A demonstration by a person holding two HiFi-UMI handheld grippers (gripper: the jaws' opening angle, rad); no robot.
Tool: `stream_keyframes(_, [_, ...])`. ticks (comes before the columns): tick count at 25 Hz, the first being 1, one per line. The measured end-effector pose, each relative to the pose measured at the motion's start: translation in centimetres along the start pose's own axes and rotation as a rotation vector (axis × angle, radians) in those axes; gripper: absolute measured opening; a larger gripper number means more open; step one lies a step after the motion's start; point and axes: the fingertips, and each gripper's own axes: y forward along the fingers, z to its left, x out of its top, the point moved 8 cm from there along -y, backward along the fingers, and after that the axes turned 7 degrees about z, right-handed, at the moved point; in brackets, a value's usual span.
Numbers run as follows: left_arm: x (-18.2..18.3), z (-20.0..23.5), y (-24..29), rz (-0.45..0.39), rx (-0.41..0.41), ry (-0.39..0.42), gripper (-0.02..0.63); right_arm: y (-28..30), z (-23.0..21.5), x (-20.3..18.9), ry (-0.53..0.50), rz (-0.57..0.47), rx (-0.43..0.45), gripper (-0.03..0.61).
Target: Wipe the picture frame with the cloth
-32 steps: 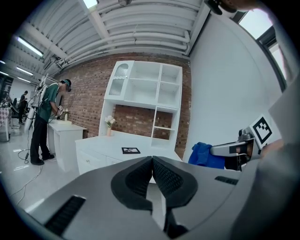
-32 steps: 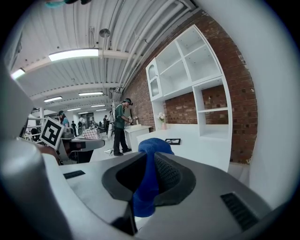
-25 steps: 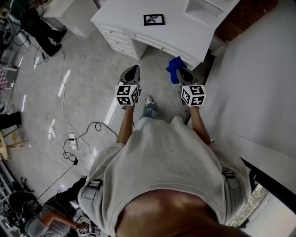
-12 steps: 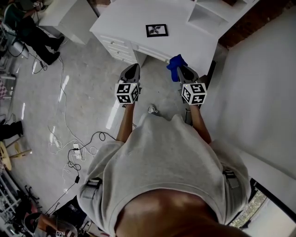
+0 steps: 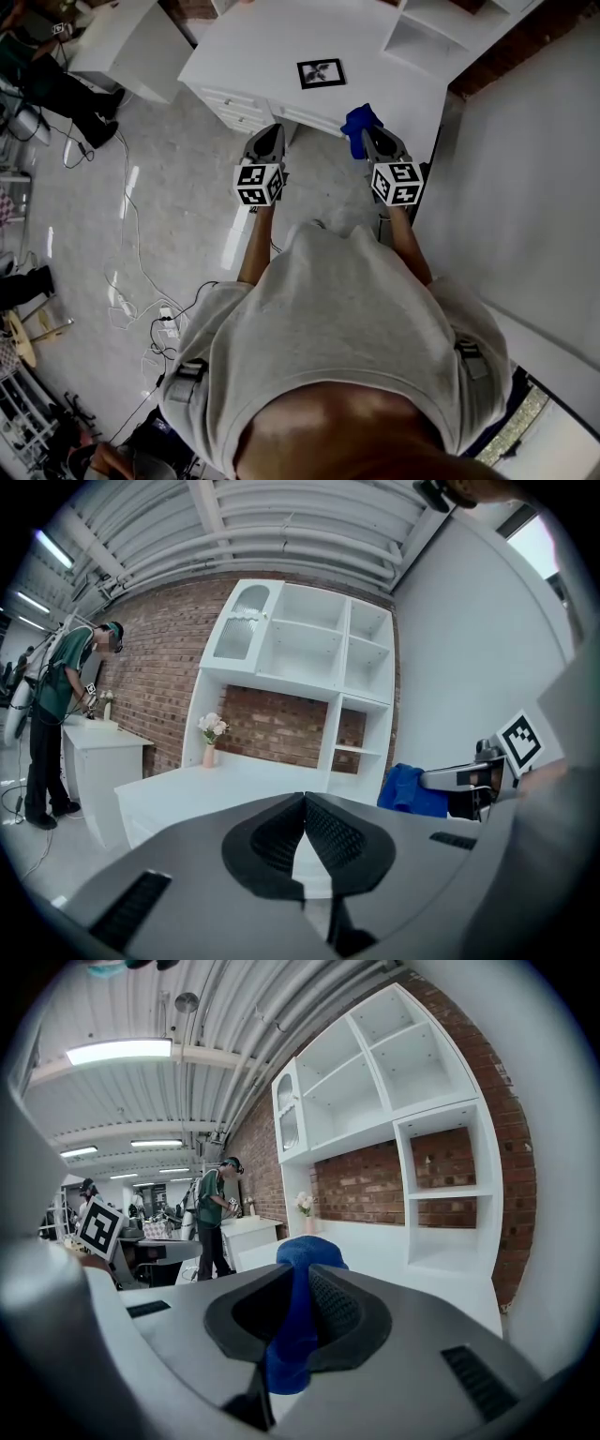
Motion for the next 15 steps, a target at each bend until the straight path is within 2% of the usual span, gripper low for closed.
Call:
stream_keyframes(8, [-0.1, 2.3, 0.8, 0.009, -0.005, 0.007, 0.017, 1.9, 0.9, -0.2, 0.009, 0.002, -0.009, 0.066])
stream_keyframes(15, [-0.3, 1.7, 0.8, 0.018, -0.026, 0.013, 0.017, 1.4, 0.9, -1.1, 0.028, 0.018, -0.021, 0.066])
